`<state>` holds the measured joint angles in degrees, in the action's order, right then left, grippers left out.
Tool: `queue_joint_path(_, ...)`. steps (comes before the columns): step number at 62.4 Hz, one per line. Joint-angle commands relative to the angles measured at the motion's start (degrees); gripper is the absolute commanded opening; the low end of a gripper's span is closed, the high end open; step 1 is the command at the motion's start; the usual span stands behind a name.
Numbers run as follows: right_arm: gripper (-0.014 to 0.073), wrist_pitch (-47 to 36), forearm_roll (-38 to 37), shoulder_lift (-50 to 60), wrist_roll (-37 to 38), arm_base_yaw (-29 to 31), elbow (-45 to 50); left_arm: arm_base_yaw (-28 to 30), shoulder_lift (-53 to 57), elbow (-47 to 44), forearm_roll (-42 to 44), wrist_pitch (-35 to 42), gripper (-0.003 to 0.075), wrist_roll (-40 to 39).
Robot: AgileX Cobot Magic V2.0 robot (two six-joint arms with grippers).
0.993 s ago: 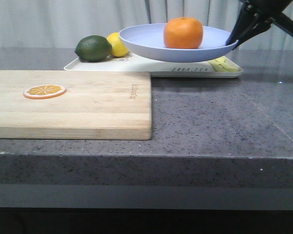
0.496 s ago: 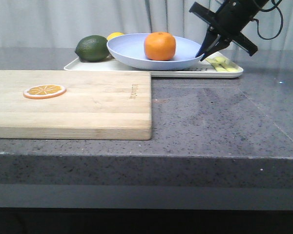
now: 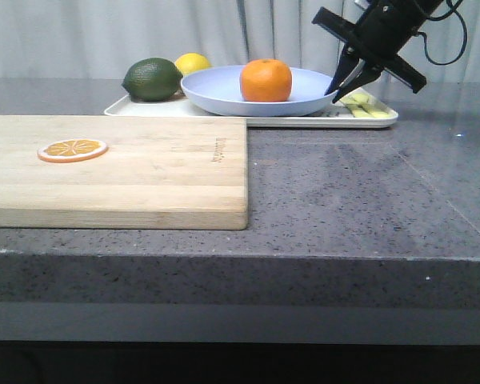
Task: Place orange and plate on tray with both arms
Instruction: 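Carry the plate with the orange onto the white tray and lower it, then open the right gripper and raise it away from the plate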
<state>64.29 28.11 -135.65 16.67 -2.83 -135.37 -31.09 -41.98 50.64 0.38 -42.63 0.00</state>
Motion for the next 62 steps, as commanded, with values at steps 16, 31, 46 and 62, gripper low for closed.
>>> queue_joint_path(16,0.0349,-1.61,1.41,4.48,-0.15,0.69,-2.67,0.14,0.12,1.49,-0.38,4.51,0.0607,-0.57)
queue_joint_path(31,0.0349,-0.84,-0.30,7.87,-0.15,0.88,-2.73,0.14,0.12,1.49,-0.38,4.51,0.0607,-0.57)
queue_joint_path(46,0.0349,2.35,-8.55,14.62,-0.20,0.68,-2.73,0.14,0.12,1.49,-0.38,4.51,0.0607,-0.57)
queue_joint_path(62,0.0349,5.93,-15.44,23.75,-2.43,0.48,-2.73,0.14,0.12,1.49,-0.38,4.51,0.0607,-0.57)
